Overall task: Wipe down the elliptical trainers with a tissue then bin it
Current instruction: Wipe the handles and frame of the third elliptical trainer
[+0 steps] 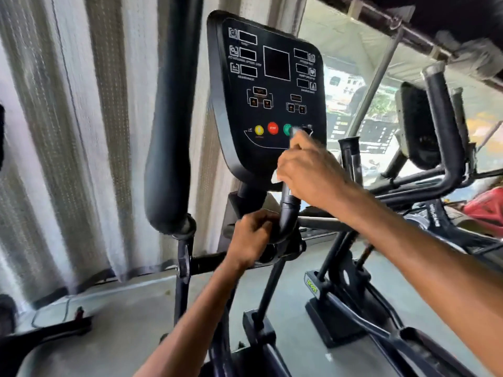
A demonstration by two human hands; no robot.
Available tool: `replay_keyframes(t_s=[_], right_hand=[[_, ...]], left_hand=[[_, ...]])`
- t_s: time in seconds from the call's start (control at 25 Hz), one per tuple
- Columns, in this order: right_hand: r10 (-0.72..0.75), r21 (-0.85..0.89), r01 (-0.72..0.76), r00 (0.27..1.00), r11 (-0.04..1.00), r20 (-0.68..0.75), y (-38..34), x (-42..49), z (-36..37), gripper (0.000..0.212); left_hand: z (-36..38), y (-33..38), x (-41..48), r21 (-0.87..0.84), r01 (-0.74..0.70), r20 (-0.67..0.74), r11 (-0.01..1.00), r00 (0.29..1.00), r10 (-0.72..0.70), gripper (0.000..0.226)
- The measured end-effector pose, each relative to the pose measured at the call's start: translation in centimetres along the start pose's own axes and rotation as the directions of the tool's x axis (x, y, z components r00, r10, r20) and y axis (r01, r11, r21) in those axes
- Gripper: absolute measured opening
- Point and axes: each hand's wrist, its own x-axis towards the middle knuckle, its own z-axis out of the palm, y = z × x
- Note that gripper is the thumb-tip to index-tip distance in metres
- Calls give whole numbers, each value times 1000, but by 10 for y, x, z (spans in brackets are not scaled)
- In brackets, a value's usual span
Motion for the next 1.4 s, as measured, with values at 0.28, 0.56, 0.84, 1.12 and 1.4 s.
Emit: replay_keyframes(t_s=[0.28,0.56,0.84,1.12,1.4], right_hand=[[-39,-1,43,929,999,368,-44,-11,-6,18],[58,60,-63,996,996,72,-68,-72,-1,15],[457,141,-436,868,889,-197,-126,-91,35,23],[854,642,-568,401,515,-331,-148,-92,49,11],[793,791,-75,-10,-608,609,-130,-72,49,20]], left_hand=[[-25,-32,-16,151,-152,175,977,977,125,56],[-26,-29,-16,89,-149,198,985,972,129,58],[-27,-24,-17,26,-76,181,997,981,70,56],[-27,-27,-15,58,-63,180,996,982,51,50],[-26,-30,-16,40,-33,167,999,986,26,52]])
